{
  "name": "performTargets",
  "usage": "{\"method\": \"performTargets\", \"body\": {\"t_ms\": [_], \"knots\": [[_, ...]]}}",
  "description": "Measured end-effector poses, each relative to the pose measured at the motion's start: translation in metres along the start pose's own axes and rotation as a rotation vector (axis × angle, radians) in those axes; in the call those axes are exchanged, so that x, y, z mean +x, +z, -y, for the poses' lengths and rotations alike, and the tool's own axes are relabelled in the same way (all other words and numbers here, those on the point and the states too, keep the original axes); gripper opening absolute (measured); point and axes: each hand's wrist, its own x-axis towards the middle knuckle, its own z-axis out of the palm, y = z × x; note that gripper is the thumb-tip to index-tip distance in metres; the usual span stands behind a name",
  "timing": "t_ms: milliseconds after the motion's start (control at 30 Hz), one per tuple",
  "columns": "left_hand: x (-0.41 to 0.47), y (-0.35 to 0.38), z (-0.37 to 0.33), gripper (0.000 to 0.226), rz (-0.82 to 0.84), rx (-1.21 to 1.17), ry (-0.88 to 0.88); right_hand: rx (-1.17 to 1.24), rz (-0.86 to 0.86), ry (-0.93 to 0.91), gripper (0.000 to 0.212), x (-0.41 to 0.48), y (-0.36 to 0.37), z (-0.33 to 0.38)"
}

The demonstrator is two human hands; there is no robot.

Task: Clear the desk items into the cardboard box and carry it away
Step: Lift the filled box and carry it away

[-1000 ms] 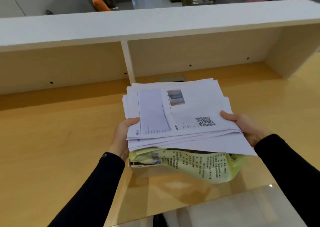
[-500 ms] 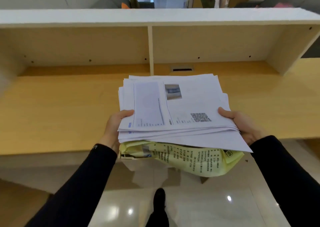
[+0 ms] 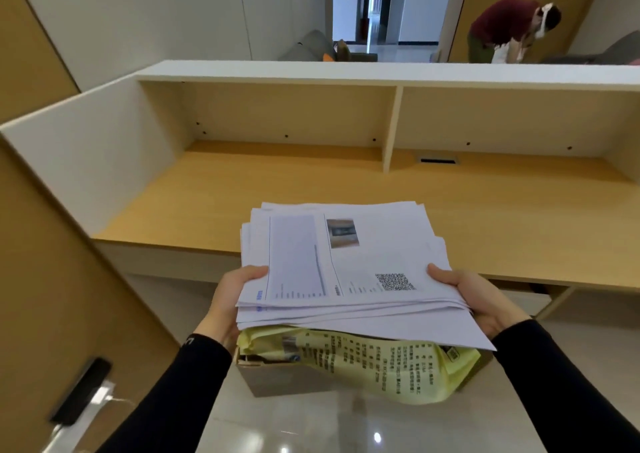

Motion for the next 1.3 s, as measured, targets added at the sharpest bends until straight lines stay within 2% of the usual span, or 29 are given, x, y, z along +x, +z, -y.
{"method": "performTargets", "body": {"t_ms": [67,200,267,533,567,667,733,833,1000,1133,1300], "knots": [[-0.004,-0.041,0.0,0.018,0.033,-0.026,0.013,-0.023,0.017,0.011,0.035,-0.003,0.032,-0.016],[-0.02,-0.116,-0.012,0.019,0.086,-0.041,0.043,0.006,0.012,0.006,0.035,-0.01,0.1,-0.048],[-0.024,-0.148,-0.019,0.021,0.117,-0.044,0.001,0.035,0.017,0.011,0.037,-0.015,0.128,-0.064],[-0.017,-0.216,-0.023,0.016,0.129,-0.064,-0.103,0.14,0.026,-0.018,0.033,-0.021,0.184,-0.106],[-0.013,-0.221,-0.019,0.022,0.119,-0.066,-0.118,0.127,0.023,-0.018,0.034,-0.018,0.187,-0.109],[-0.003,-0.239,-0.006,0.056,0.07,-0.109,-0.183,0.099,0.009,-0.009,0.033,0.0,0.197,-0.12],[0.006,-0.25,0.004,0.061,0.032,-0.119,-0.232,0.103,0.009,0.012,0.029,0.017,0.202,-0.128],[0.027,-0.272,0.024,0.039,-0.031,-0.145,-0.24,0.121,0.021,0.072,0.022,0.046,0.209,-0.147],[0.06,-0.308,0.067,0.013,-0.1,-0.155,-0.265,0.111,0.014,0.195,0.027,0.094,0.22,-0.201],[0.107,-0.349,0.11,0.028,-0.065,-0.154,-0.407,0.12,-0.021,0.31,0.043,0.144,0.225,-0.253],[0.197,-0.395,0.169,0.057,-0.042,-0.086,-0.414,0.157,-0.088,0.337,0.049,0.228,0.227,-0.328]]}}
